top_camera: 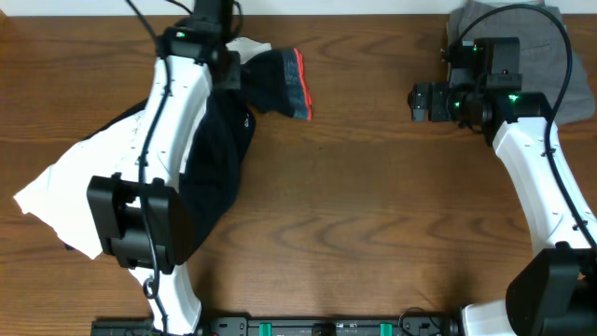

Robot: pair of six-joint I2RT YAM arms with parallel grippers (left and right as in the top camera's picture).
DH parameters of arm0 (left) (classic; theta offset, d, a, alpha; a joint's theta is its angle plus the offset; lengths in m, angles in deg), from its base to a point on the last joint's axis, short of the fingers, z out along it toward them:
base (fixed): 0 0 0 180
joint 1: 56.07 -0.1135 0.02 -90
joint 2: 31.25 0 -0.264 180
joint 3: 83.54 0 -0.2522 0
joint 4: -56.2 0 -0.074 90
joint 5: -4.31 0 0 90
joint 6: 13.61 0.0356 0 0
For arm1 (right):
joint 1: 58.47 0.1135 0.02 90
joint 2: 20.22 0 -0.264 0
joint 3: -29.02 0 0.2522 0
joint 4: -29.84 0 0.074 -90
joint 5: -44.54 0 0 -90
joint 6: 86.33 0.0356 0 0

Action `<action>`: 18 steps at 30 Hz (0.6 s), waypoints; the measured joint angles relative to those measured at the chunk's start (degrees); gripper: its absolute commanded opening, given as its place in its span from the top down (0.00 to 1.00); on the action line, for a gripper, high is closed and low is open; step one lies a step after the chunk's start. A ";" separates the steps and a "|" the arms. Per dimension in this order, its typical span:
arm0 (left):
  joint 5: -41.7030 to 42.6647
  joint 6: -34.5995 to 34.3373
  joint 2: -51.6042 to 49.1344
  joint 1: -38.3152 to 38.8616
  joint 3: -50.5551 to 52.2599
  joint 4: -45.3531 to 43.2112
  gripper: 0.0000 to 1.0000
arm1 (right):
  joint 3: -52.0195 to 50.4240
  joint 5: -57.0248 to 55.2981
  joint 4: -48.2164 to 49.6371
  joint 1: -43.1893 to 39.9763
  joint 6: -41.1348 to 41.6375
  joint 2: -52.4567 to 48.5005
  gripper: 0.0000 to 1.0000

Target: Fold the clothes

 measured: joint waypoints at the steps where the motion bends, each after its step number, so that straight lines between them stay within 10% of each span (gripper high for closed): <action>1: 1.29 0.26 -0.13 -0.35 0.00 0.00 0.94 | 0.00 0.02 0.11 0.00 0.00 -0.02 0.01; 18: 8.09 1.88 -3.45 -0.15 0.00 0.09 0.94 | 0.00 1.01 0.98 0.00 0.00 0.00 0.01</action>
